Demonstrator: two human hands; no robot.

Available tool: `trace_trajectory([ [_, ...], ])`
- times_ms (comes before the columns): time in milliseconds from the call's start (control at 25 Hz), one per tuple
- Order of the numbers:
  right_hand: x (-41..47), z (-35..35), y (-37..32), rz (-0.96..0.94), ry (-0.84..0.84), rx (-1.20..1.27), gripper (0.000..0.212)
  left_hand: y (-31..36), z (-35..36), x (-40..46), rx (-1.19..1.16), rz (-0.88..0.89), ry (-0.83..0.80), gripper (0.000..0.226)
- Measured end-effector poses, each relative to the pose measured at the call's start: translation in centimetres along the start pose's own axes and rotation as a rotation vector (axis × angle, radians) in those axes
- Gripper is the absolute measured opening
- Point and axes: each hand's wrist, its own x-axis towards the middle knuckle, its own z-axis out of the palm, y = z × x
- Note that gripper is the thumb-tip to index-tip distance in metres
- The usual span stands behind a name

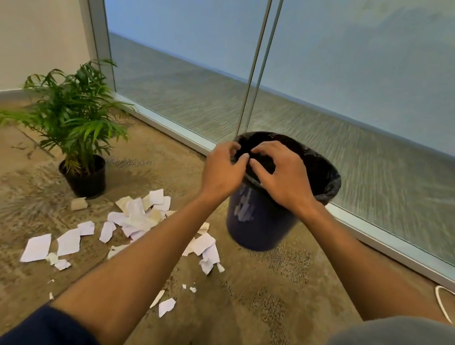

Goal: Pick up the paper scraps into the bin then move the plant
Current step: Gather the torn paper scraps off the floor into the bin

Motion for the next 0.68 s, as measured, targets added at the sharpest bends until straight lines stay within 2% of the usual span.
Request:
trace_trajectory([
  [120,-1.4,2.7,-1.7,-0.116,-0.023,0.019,0.022,-4.9,-3.0,-4.2,0.001,-0.057,0.049,0.019],
  [200,-2.5,5.0,-2.4,-0.118,-0.114,0.049,0.024,-8.8,-4.9,-7.3,0.071,-0.153,0.055,0.017],
  [440,-5.5,11.8,-2.2,-0.003,-0.42,0.1,0.031,-18.9,-9.6,-13.2,0.355,-0.345,-0.031,0.022],
  [680,-8.2,17.1,0.1,0.186,-0.587,0.11,0.034,-23.7,-9.8,-15.0,0.494,-0.402,-0.113,0.037],
])
